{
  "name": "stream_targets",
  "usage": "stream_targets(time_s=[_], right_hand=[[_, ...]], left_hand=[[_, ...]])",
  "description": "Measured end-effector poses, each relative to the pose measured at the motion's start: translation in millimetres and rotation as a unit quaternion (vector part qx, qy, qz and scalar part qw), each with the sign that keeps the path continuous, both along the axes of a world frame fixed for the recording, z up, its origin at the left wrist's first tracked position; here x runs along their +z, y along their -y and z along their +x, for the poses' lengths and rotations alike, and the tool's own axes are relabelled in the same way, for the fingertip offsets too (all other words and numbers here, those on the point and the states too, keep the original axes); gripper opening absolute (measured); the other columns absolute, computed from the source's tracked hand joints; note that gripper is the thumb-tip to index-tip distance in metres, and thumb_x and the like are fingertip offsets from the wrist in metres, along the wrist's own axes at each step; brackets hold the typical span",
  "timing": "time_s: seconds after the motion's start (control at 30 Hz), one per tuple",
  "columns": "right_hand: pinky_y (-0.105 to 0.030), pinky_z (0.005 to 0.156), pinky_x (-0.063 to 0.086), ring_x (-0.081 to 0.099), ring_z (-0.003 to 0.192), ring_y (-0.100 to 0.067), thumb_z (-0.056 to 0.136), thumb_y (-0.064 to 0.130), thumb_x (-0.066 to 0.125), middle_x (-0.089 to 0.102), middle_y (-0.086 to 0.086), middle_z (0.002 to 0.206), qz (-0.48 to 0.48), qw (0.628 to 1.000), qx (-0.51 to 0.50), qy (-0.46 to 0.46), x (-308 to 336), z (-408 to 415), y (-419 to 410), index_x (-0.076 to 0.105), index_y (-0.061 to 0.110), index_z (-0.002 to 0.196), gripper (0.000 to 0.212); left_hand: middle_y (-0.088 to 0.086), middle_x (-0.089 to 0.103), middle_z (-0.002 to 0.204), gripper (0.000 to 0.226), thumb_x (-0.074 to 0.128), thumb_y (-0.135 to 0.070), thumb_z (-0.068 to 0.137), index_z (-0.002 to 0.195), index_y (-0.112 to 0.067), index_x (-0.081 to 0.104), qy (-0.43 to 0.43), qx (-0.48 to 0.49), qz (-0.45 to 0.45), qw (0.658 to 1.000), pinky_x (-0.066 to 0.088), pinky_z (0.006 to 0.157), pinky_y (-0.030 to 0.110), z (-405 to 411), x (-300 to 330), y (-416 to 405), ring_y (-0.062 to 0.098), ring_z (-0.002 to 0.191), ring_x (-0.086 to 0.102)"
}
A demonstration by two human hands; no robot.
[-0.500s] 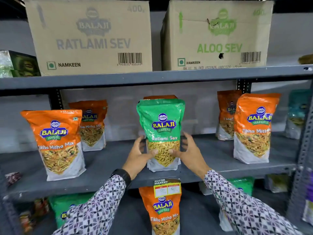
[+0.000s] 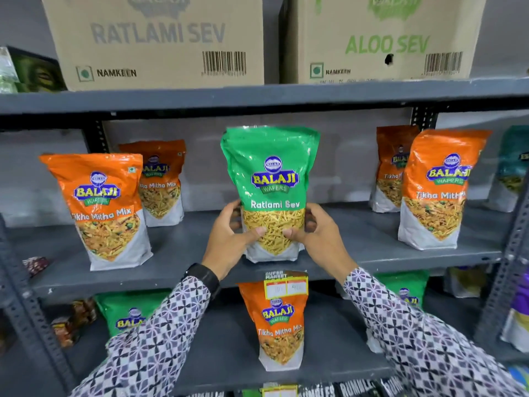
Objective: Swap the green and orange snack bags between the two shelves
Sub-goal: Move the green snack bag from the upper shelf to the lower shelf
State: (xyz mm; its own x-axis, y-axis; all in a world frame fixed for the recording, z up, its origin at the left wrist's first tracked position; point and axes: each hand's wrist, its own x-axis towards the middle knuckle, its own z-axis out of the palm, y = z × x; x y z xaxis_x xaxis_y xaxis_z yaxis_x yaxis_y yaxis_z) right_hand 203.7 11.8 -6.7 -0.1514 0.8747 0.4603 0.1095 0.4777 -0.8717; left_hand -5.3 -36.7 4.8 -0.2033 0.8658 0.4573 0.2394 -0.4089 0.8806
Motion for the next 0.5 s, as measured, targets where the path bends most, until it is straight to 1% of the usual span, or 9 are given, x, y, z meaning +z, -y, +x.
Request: stream_targets(time_s=[0.07,0.13,0.2,0.27,0.3,0.4,0.5], right_hand=[[-0.03,0.09,0.063,0.072,0.097,0.004,0.081,0.011,0.088,0.076,0.008,0.116,0.009,1.0,0.009,0.005,3,-7,19,0.062,0.022,0.126,0.053],[-0.027,0.09,0.061,0.071,0.099,0.002,0.08,0.016,0.089,0.075,0.011,0.116,0.027,0.999,0.01,0.02,1,-15,38,0.062,0.028,0.123,0.053],[-0.023,0.089,0.059,0.07,0.101,0.002,0.079,0.019,0.09,0.074,0.015,0.114,0.036,0.999,0.017,0.033,-5,-24,59,0.061,0.035,0.12,0.053],[-0.019,0.086,0.059,0.07,0.102,0.005,0.078,0.02,0.091,0.074,0.018,0.111,0.031,0.998,0.026,0.046,-16,-32,79,0.06,0.044,0.116,0.055],[-0.019,0.084,0.059,0.071,0.101,0.004,0.077,0.02,0.091,0.075,0.018,0.111,0.021,0.998,0.033,0.047,-23,-37,89,0.06,0.045,0.115,0.055],[-0.02,0.084,0.059,0.072,0.102,-0.002,0.073,0.021,0.094,0.076,0.015,0.112,0.005,0.997,0.035,0.073,-57,-51,105,0.06,0.045,0.115,0.059],[-0.028,0.087,0.061,0.072,0.102,-0.003,0.072,0.024,0.095,0.076,0.014,0.111,-0.044,0.994,0.046,0.094,-99,-65,114,0.059,0.045,0.117,0.062]], left_hand=[[-0.004,0.068,0.13,0.07,0.09,-0.014,0.078,0.139,-0.023,0.056,-0.003,0.008,0.011,1.0,0.057,0.092,0.029,-10,0,21,0.017,0.12,0.066],[-0.007,0.07,0.127,0.068,0.091,-0.014,0.076,0.134,-0.029,0.059,0.001,0.017,0.022,1.0,0.058,0.088,0.024,-20,-4,44,0.012,0.115,0.068],[-0.008,0.072,0.125,0.07,0.092,-0.015,0.072,0.133,-0.031,0.061,0.004,0.029,0.024,0.999,0.059,0.084,0.021,-32,-13,68,0.004,0.109,0.07],[-0.008,0.075,0.121,0.073,0.092,-0.013,0.07,0.134,-0.031,0.062,0.014,0.04,0.018,0.999,0.06,0.081,0.02,-43,-30,91,0.002,0.103,0.071],[-0.01,0.076,0.118,0.073,0.093,-0.013,0.068,0.132,-0.033,0.063,0.019,0.046,0.009,0.999,0.06,0.08,0.02,-48,-40,102,0.001,0.101,0.072],[-0.014,0.078,0.112,0.073,0.096,-0.01,0.065,0.125,-0.036,0.064,0.024,0.063,-0.028,0.997,0.059,0.078,0.018,-62,-76,127,-0.001,0.095,0.073],[-0.016,0.078,0.115,0.071,0.093,-0.013,0.064,0.125,-0.034,0.062,0.024,0.072,-0.078,0.994,0.059,0.08,0.018,-73,-113,144,0.0,0.1,0.074]])
